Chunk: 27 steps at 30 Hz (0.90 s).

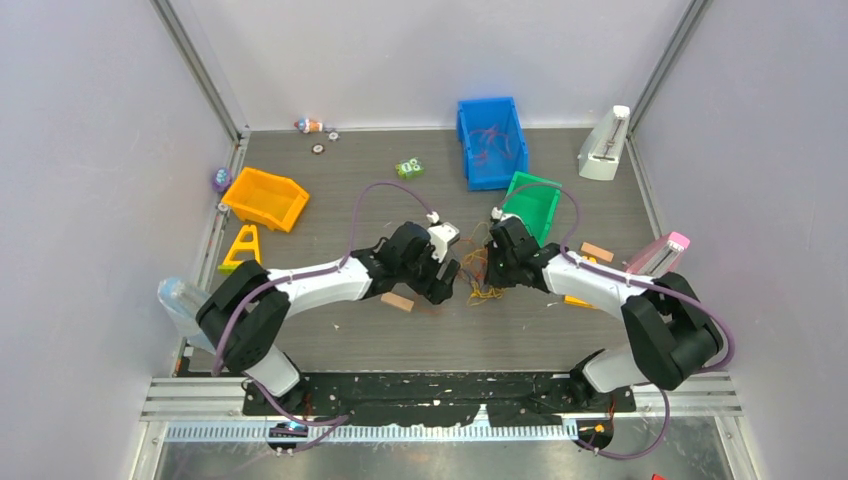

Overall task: Untangle the cables
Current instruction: Untie the cable.

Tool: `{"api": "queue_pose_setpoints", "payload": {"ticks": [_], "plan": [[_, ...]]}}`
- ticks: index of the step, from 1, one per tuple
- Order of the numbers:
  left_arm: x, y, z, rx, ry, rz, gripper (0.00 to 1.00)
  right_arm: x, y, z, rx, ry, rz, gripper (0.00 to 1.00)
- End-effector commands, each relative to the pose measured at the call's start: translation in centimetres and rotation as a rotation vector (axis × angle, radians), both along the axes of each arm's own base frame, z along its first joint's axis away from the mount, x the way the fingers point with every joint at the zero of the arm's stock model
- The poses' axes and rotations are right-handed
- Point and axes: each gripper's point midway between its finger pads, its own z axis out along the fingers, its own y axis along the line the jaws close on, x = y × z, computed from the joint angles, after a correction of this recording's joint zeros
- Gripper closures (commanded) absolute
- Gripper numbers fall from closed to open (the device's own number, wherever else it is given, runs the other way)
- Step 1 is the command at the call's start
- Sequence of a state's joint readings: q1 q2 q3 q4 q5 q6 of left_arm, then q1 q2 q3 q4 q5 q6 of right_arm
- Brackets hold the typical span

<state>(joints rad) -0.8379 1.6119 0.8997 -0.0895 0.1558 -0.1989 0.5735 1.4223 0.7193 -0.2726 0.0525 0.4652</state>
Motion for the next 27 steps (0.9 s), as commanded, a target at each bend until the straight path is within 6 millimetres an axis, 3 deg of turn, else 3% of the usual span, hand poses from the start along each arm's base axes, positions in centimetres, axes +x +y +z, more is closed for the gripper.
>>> {"api": "queue_pose_setpoints", "payload": {"ticks": [1, 13, 27], "plan": [[1.7, -1.5, 4.3, -0.149, -0.186, -0.018, 0.24, 1.6, 2.3, 4.2, 0.101, -0.077, 0.059, 0.95], [2.0, -1.3, 5.1, -0.28, -0.316, 0.01, 0.24, 1.8, 3.1, 12.0, 0.163, -0.171, 0.123, 0.95], [1.8, -2.0, 4.7, -0.376, -0.347, 0.017, 0.27, 2.7, 2.6, 15.0, 0.207, -0.229, 0.094, 0.95]]}}
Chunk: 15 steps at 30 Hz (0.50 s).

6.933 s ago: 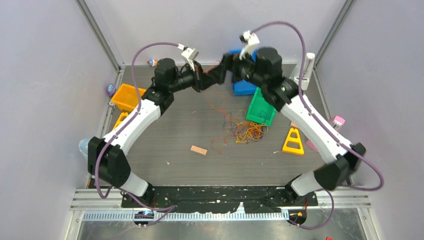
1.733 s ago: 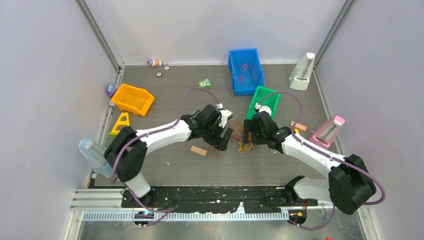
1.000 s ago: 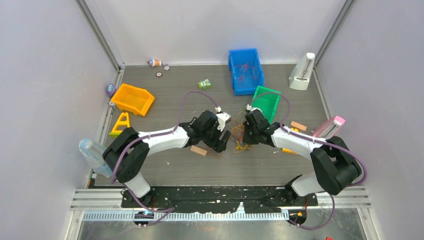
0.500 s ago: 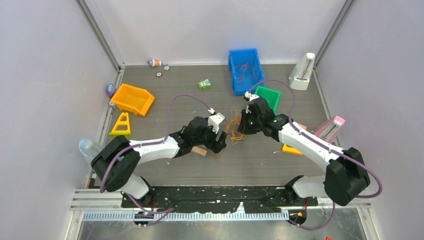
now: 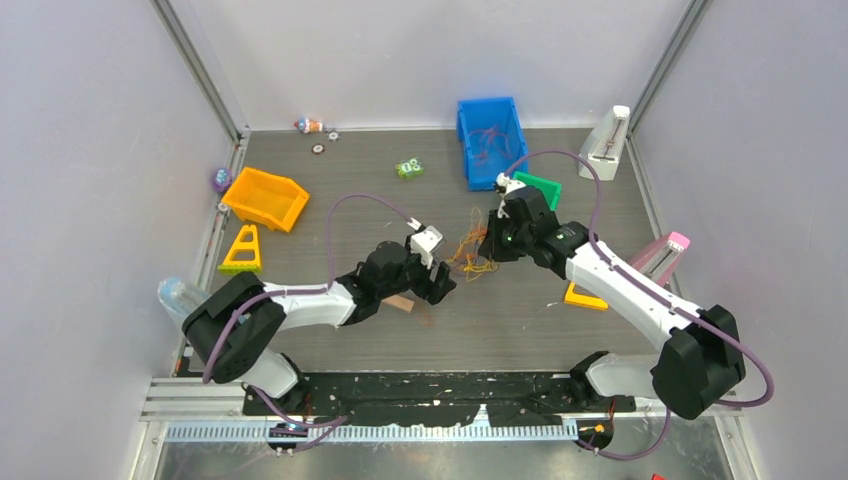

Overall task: Untangle the cables
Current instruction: Untie the cable.

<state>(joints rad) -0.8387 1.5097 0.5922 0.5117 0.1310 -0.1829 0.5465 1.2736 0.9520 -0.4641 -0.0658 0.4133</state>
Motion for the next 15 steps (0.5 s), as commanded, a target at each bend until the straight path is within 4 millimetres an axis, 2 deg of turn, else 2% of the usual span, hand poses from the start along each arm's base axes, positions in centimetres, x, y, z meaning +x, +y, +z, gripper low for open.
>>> {"api": "queue_pose_setpoints", "payload": {"ticks": [1, 9, 15], "plan": [[0.5, -1.4, 1.9, -0.099, -0.06, -0.001, 0.28, 1.1, 0.2, 4.2, 0.063, -0.099, -0.003, 0.95], [0.3, -2.2, 0.7, -0.096, -0.065, -0.024, 0.3, 1.5, -0.3, 5.6, 0.102, -0.117, -0.026, 0.95], [1.5, -2.5, 0.3, -0.074, -0.081, 0.008, 0.33, 1.4, -0.1, 6.5, 0.134, -0.124, -0.019, 0.95]]}}
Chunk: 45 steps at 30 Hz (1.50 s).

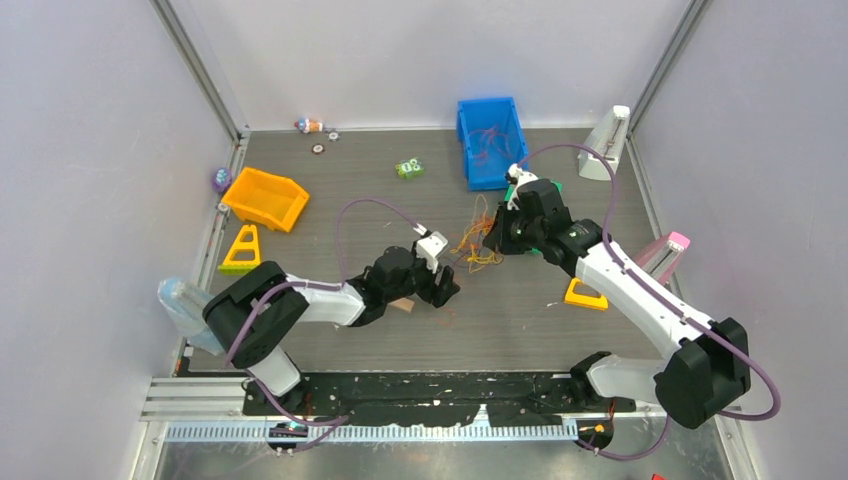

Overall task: Untangle the cables
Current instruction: Untie the cable.

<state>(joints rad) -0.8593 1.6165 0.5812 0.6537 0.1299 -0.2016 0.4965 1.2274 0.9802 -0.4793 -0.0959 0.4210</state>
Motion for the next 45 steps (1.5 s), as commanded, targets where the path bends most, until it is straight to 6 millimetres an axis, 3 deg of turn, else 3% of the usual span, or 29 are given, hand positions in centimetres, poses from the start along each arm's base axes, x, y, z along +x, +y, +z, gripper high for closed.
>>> {"api": "queue_pose_setpoints", "payload": {"ticks": [1, 9, 16, 21, 25, 33, 36, 37, 42, 45], "plan": [[1.7, -1.1, 2.1, -0.047, -0.083, 0.026, 0.35, 0.6, 0.8, 4.1, 0.085, -0.088, 0.016, 0.95], [3.4, -2.4, 4.0, -0.056, -0.097, 0.056, 0.51, 0.3, 1.0, 3.7, 0.093, -0.071, 0.023, 0.95], [2.5, -1.0, 3.9, 0.037, -0.023, 0.067, 0.45, 0.5, 0.8, 3.3, 0.087, -0.066, 0.014, 0.95], [2.8, -0.9, 3.8, 0.045, -0.039, 0.075, 0.6, 0.6, 1.2, 3.5, 0.106, -0.069, 0.022, 0.95], [3.5, -2.2, 3.7, 0.047, -0.022, 0.063, 0.73, 0.6, 1.2, 3.5, 0.104, -0.072, 0.025, 0.95], [3.7, -3.6, 3.7, 0.002, 0.006, 0.044, 0.7, 0.3, 1.2, 2.7, 0.115, -0.054, 0.024, 0.95], [3.5, -4.0, 3.9, -0.011, 0.01, 0.028, 0.92, 0.2, 1.2, 2.0, 0.114, -0.04, 0.022, 0.95], [3.5, -3.9, 4.0, -0.012, 0.011, 0.029, 0.99, 0.3, 1.1, 1.9, 0.109, -0.039, 0.016, 0.95], [2.6, -2.8, 3.9, 0.003, 0.022, 0.032, 1.0, 0.7, -0.6, 0.0, 0.065, -0.014, -0.069, 0.95], [0.6, -2.4, 3.3, 0.044, 0.084, -0.051, 1.0, 1.4, -2.8, -2.1, 0.032, 0.028, -0.184, 0.95]]}}
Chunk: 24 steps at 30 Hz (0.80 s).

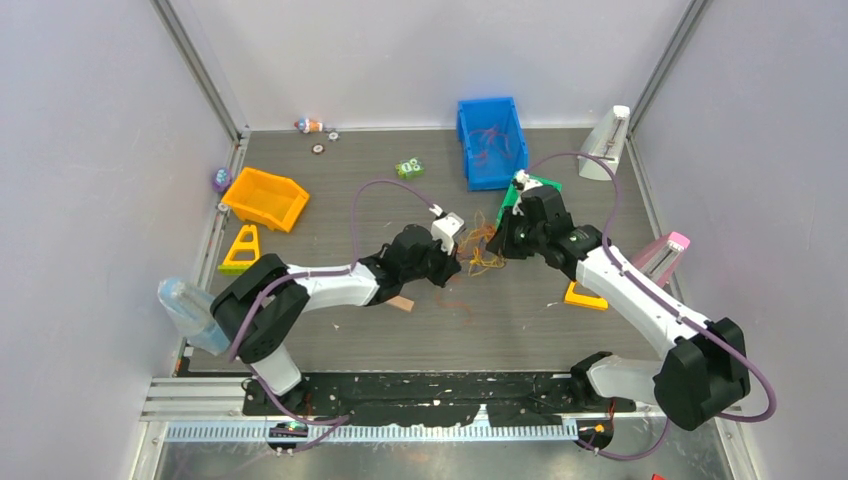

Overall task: Untangle the cables
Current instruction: Untie the cable.

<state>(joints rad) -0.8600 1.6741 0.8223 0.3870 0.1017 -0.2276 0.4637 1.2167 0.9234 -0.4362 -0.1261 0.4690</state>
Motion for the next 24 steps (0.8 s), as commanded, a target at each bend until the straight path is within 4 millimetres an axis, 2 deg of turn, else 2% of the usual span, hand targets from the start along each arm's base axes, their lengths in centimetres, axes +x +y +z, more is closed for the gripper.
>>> {"api": "queue_pose_setpoints", "payload": {"ticks": [1, 6, 10, 13, 17, 20, 24], "plan": [[-2.5, 0.1, 1.4, -0.005, 0.048, -0.102, 1.0, 1.3, -3.0, -2.0, -0.031, 0.021, -0.168, 0.95], [-4.0, 3.0, 1.3, 0.021, 0.103, -0.075, 1.0, 0.8, -6.3, -6.0, -0.099, 0.107, -0.285, 0.95], [-3.3, 6.5, 2.4, -0.032, 0.177, -0.008, 1.0, -0.2, -7.7, -7.8, -0.147, 0.13, -0.319, 0.95], [-2.3, 9.3, 4.0, -0.123, 0.229, 0.034, 1.0, -0.8, -8.4, -8.4, -0.176, 0.134, -0.33, 0.95], [-0.6, 13.0, 7.1, -0.14, 0.169, 0.158, 1.0, -1.6, -10.2, -8.9, -0.27, 0.142, -0.341, 0.95], [0.0, 15.9, 8.5, -0.096, 0.121, 0.276, 1.0, -1.9, -11.5, -8.8, -0.32, 0.131, -0.375, 0.95], [1.4, 20.0, 9.8, -0.133, 0.106, 0.491, 1.0, -2.2, -12.0, -8.6, -0.316, 0.129, -0.4, 0.95]]}}
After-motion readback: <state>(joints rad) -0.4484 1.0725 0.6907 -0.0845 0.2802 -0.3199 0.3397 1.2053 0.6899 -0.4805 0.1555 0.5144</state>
